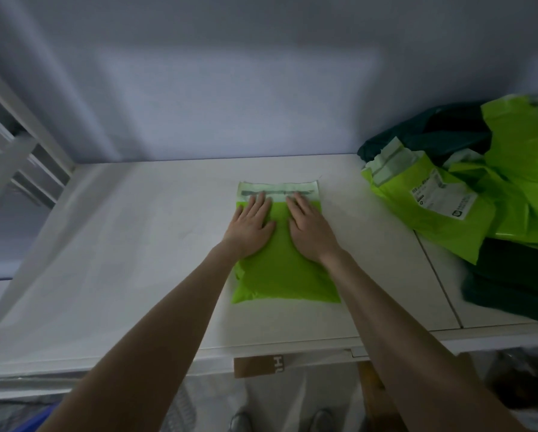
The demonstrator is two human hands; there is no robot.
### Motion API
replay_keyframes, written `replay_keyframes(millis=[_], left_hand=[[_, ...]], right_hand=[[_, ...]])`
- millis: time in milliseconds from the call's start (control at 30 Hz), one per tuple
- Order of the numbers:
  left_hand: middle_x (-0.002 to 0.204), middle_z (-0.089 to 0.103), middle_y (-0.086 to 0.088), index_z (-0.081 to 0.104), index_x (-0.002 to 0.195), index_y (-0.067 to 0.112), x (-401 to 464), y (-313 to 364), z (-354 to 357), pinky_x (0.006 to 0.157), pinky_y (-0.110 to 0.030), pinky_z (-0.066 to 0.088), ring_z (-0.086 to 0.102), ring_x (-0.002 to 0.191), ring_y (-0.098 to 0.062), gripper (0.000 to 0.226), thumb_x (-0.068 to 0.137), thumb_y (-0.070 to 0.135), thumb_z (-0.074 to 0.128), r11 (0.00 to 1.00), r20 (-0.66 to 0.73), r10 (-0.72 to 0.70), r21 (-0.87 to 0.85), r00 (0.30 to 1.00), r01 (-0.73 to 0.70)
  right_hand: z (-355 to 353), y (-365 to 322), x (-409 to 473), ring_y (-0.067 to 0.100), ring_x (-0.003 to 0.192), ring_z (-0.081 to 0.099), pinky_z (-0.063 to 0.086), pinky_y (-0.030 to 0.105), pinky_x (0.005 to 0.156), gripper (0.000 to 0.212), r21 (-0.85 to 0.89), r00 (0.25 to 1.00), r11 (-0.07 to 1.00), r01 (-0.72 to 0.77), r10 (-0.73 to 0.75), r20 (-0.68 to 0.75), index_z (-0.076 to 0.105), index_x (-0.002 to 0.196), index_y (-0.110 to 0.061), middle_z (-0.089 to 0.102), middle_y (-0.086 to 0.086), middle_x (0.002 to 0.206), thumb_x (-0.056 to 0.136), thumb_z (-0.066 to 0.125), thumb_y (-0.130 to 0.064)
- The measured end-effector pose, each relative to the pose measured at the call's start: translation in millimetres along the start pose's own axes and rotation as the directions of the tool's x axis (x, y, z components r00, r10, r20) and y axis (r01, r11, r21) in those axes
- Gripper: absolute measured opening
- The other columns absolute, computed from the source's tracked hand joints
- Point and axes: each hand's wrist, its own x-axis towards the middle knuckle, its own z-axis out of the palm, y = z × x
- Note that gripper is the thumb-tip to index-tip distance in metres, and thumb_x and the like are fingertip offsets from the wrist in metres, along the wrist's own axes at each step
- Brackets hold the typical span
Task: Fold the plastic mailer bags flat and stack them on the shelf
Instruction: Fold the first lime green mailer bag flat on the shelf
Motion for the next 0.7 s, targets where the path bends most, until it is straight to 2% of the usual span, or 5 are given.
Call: replay_keyframes(millis=[100, 200, 433, 600, 700], left_hand=[[0.159, 0.000, -0.001, 0.010, 0.151, 0.021, 2, -2, -6, 0.117, -0.034, -0.006, -0.005, 0.146, -0.016, 0.057, 0.100, 0.031, 0.035, 0.960, 0.015, -0.032, -0.278, 0.999, 0.035], [0.152, 0.028, -0.005, 0.035, 0.142, 0.024, -7, -5, -18, 0.116, -0.036, 0.020, 0.024, 0.141, -0.024, 0.048, 0.096, 0.019, 0.044, 0.694, -0.107, -0.167, -0.718, 0.980, 0.040], [0.132, 0.040, -0.011, 0.049, 0.128, 0.009, -37, -15, -31, 0.091, -0.024, 0.041, 0.055, 0.109, -0.024, 0.040, 0.089, 0.011, 0.058, 0.870, -0.325, -0.299, -0.478, 0.897, 0.117], [0.114, 0.061, -0.012, 0.045, 0.126, 0.008, -43, -19, -26, 0.089, -0.043, 0.052, 0.063, 0.098, -0.030, 0.056, 0.080, 0.026, 0.071, 0.742, -0.099, -0.470, -0.583, 0.877, 0.332], [0.104, 0.065, -0.013, 0.050, 0.124, 0.004, -44, -14, -24, 0.080, -0.033, 0.056, 0.064, 0.079, -0.021, 0.052, 0.080, 0.018, 0.072, 0.602, -0.018, -0.518, -0.718, 0.855, 0.349]], right_hand=[[-3, 0, -1, 0.018, 0.146, 0.002, 0.009, 0.032, 0.117, 0.052, 0.143, 0.999, 0.989, -0.021, 0.027, -0.036, 0.019, 0.150, -0.016, 0.000, 0.003, 0.159, 0.099, 0.032, -0.013], [-13, 2, -9, 0.014, 0.144, 0.011, 0.011, 0.025, 0.113, 0.052, 0.347, 0.984, 0.938, -0.021, 0.081, -0.158, 0.034, 0.143, -0.012, 0.012, 0.000, 0.158, 0.092, 0.040, -0.002], [-33, 17, -30, 0.027, 0.106, 0.054, 0.043, 0.032, 0.088, 0.041, 0.376, 0.902, 0.895, -0.240, 0.349, -0.255, 0.051, 0.124, -0.009, 0.057, 0.013, 0.115, 0.084, 0.055, -0.003], [-36, 15, -40, 0.026, 0.099, 0.058, 0.040, 0.029, 0.079, 0.050, 0.381, 0.881, 0.838, -0.391, 0.461, -0.109, 0.044, 0.128, -0.010, 0.062, 0.010, 0.107, 0.082, 0.065, -0.017], [-34, 8, -40, 0.028, 0.104, 0.058, 0.043, 0.031, 0.083, 0.056, 0.450, 0.858, 0.776, -0.442, 0.512, -0.040, 0.042, 0.131, -0.009, 0.061, 0.012, 0.111, 0.081, 0.066, -0.012]])
